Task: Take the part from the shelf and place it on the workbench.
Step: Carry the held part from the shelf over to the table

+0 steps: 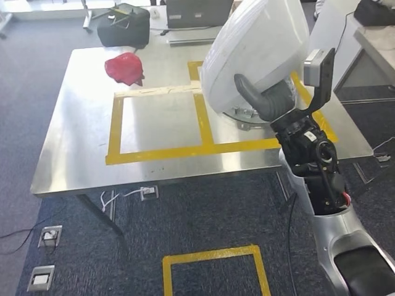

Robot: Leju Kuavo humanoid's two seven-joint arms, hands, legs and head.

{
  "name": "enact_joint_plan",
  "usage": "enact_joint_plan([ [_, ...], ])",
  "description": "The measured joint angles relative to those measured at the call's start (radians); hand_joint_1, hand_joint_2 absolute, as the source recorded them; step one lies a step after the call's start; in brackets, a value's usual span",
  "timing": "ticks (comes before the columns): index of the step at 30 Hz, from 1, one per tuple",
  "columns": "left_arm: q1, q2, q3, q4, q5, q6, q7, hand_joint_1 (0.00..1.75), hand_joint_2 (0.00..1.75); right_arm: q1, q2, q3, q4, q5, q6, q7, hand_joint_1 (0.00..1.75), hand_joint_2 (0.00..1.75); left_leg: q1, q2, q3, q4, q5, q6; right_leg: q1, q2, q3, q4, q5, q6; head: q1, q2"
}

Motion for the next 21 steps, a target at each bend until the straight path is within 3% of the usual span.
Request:
enact_joint_plan([
  [5, 0.001, 0.000, 0.000, 0.000, 0.000, 0.000, 0.000, 0.00, 0.00, 0.001, 0.000, 0.000, -0.001, 0.000, 0.000, 0.000, 1.75, 1.75, 0.000, 0.000, 0.005, 0.000, 0.000, 0.007, 0.000, 0.001, 0.006, -0.001, -0.001, 0.005, 0.002, 0.000],
  [6, 0.000, 0.000, 0.000, 0.000, 0.000, 0.000, 0.000, 0.00, 0.00, -0.001, 0.000, -0.001, -0.002, 0.000, 0.000, 0.000, 1.75, 1.75, 0.001, 0.000, 0.012, -0.001, -0.002, 0.012, -0.001, 0.000, -0.004, 0.021, -0.006, 0.008, 0.004, 0.000],
  [8, 0.001, 0.000, 0.000, 0.000, 0.000, 0.000, -0.001, 0.00, 0.00, 0.000, -0.001, -0.001, -0.003, -0.001, 0.000, 0.002, 1.75, 1.75, 0.001, -0.002, 0.037, -0.004, -0.017, 0.023, -0.005, -0.002, -0.113, 0.192, -0.063, 0.016, 0.021, 0.000],
  [9, 0.002, 0.000, 0.000, 0.000, 0.000, 0.000, -0.001, 0.00, 0.00, 0.001, -0.001, -0.001, -0.004, -0.001, 0.000, 0.002, 1.75, 1.75, 0.000, -0.003, 0.051, -0.005, -0.029, 0.027, -0.006, -0.003, -0.167, 0.265, -0.079, 0.018, 0.031, 0.000],
  [10, 0.003, 0.000, 0.000, 0.000, 0.000, 0.000, -0.001, 0.00, 0.00, 0.004, -0.001, -0.001, -0.004, -0.001, 0.000, 0.003, 1.75, 1.75, -0.002, -0.005, 0.065, -0.005, -0.040, 0.028, -0.006, -0.003, -0.203, 0.295, -0.077, 0.017, 0.040, 0.000],
  [12, 0.004, 0.000, 0.000, 0.000, 0.000, 0.000, -0.001, 0.00, 0.00, 0.004, -0.001, -0.001, -0.004, -0.001, 0.000, 0.003, 1.75, 1.75, -0.004, -0.006, 0.089, -0.006, -0.056, 0.025, -0.003, -0.003, -0.167, 0.163, 0.020, 0.006, 0.048, 0.000],
  [14, 0.003, -0.001, 0.000, 0.000, 0.000, 0.000, -0.001, 0.00, 0.00, 0.003, -0.001, -0.001, -0.004, -0.001, 0.000, 0.002, 1.75, 1.75, -0.005, -0.007, 0.104, -0.008, -0.069, 0.018, 0.004, -0.003, -0.131, 0.056, 0.071, -0.006, 0.049, 0.000],
  [16, 0.003, -0.002, 0.000, 0.000, 0.000, 0.000, -0.001, 0.00, 0.00, 0.002, -0.001, -0.001, -0.005, -0.001, 0.000, 0.002, 1.75, 1.75, -0.007, -0.006, 0.112, -0.006, -0.074, 0.006, 0.010, -0.004, -0.117, 0.029, 0.068, -0.015, 0.048, 0.000],
  [18, 0.003, -0.002, 0.000, 0.000, 0.000, 0.000, -0.001, 0.00, 0.00, 0.001, -0.001, -0.001, -0.006, -0.001, 0.000, 0.001, 1.75, 1.75, -0.007, -0.004, 0.113, 0.007, -0.081, -0.004, 0.005, -0.003, -0.100, 0.017, 0.075, -0.023, 0.045, 0.000],
  [19, 0.001, -0.002, 0.000, 0.000, 0.000, 0.000, -0.002, 0.00, 0.00, -0.001, -0.001, -0.001, -0.008, -0.001, 0.000, 0.001, 1.75, 1.75, -0.007, -0.004, 0.102, 0.034, -0.090, -0.008, 0.003, -0.003, -0.092, 0.013, 0.074, -0.027, 0.040, 0.000],
  [21, -0.001, -0.002, 0.000, 0.000, 0.000, 0.000, -0.002, 0.00, 0.00, -0.002, -0.001, -0.001, -0.010, -0.001, 0.000, 0.000, 1.75, 1.75, -0.004, -0.003, 0.041, 0.143, -0.132, -0.016, 0.000, -0.003, -0.081, 0.008, 0.069, -0.034, 0.030, 0.000],
])
